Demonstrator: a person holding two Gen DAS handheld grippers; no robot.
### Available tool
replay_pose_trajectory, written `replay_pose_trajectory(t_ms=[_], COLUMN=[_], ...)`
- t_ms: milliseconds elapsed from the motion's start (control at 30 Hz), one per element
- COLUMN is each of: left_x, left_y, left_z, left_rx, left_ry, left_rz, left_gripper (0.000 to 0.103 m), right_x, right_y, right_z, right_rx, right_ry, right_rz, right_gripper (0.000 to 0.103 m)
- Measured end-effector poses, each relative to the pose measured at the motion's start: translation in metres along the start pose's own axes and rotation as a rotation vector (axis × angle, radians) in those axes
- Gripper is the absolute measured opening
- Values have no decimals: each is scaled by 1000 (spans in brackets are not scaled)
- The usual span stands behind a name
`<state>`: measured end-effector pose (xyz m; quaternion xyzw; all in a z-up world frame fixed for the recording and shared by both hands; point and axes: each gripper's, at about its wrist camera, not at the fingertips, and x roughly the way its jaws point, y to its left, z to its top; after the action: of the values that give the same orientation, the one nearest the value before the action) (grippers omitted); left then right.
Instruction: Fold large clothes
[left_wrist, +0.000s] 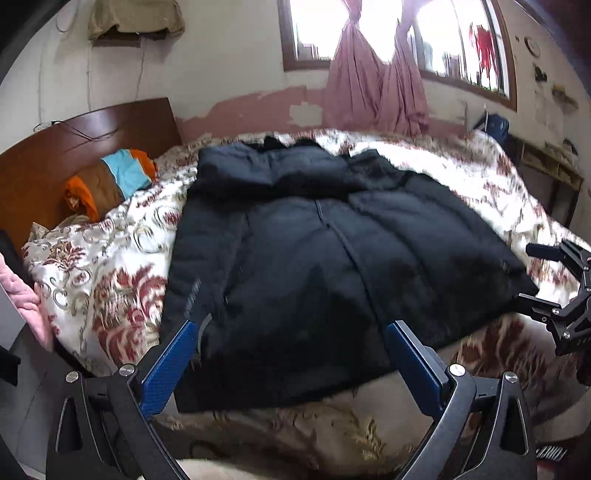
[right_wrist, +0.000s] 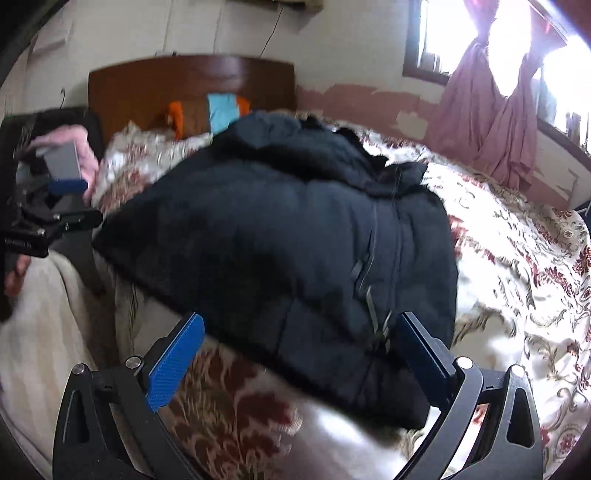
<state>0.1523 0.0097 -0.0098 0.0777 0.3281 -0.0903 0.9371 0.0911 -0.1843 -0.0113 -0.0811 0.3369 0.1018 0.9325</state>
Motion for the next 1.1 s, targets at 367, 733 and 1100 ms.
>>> replay_pose_trajectory(t_ms=[367, 733, 1100], left_x=[33, 54, 41], left_y=[-16, 8, 29], left_z=[-33, -34, -41], left_rx=[141, 8, -91], left_ry=[239, 357, 296], left_rz=[55, 43, -1], left_gripper=[103, 103, 103], right_x=[31, 38, 19], right_y=[9, 15, -1], right_z=[-26, -9, 36], right_rx=[-47, -60, 7], right_ry=[105, 37, -95], right_rz=[-96, -108, -76], right_gripper=[101, 101, 101])
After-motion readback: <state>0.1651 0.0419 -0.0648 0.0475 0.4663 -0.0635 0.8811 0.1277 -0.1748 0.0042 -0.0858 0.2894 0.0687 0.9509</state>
